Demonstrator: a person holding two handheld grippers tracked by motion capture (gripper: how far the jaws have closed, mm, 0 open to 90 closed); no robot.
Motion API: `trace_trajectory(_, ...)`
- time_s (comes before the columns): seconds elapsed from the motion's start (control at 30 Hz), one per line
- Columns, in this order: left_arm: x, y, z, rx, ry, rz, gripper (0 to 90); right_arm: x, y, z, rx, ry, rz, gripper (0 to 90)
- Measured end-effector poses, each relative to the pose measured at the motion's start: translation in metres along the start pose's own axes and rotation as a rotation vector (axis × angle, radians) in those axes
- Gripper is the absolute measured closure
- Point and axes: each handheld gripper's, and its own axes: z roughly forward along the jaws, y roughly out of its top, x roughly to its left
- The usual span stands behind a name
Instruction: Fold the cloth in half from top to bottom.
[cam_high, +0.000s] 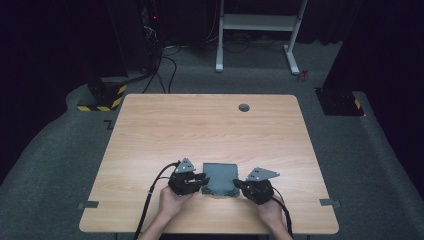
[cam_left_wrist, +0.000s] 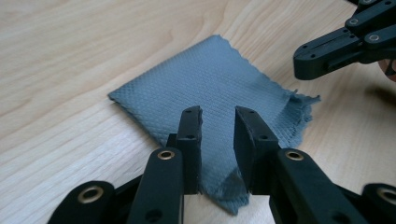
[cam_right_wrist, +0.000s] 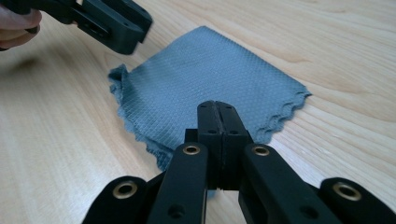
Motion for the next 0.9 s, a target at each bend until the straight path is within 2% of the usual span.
trace_trajectory(0.13, -0.003, -0.002, 0.009, 0.039, 0.004, 0.021, 72.5, 0.002, 0.001, 0.011, 0.031, -0.004, -0.010, 89.8)
trace_trajectory(0.17, -0.007, -0.003, 0.011, 0.057, 0.010, 0.041, 72.5, 0.005, -0.001, 0.014, 0.047, -0.002, -0.019, 89.7)
trace_trajectory(0.2, -0.007, -0.003, 0.011, 0.057, 0.010, 0.041, 72.5, 0.005, -0.001, 0.014, 0.047, -0.002, -0.019, 89.7)
trace_trajectory(0.23, -0.011, -0.005, 0.011, 0.067, 0.011, 0.062, 72.4, 0.008, -0.004, 0.014, 0.054, 0.000, -0.032, 88.7)
trace_trajectory(0.37, -0.015, -0.009, 0.008, 0.083, 0.020, 0.077, 71.5, 0.013, -0.009, 0.012, 0.068, -0.008, -0.051, 84.4)
trace_trajectory(0.43, -0.017, -0.014, 0.006, 0.097, 0.027, 0.094, 70.2, 0.015, -0.015, 0.009, 0.073, -0.018, -0.073, 79.9)
trace_trajectory(0.67, -0.021, -0.021, 0.001, 0.086, 0.039, 0.122, 66.9, 0.017, -0.023, 0.002, 0.058, -0.033, -0.070, 73.2)
trace_trajectory(0.73, -0.023, -0.024, -0.002, 0.084, 0.049, 0.141, 65.9, 0.018, -0.024, 0.001, 0.067, -0.048, -0.086, 71.4)
trace_trajectory(0.9, -0.022, -0.025, -0.006, 0.085, 0.049, 0.117, 59.8, 0.013, -0.023, -0.002, 0.071, -0.035, -0.051, 71.8)
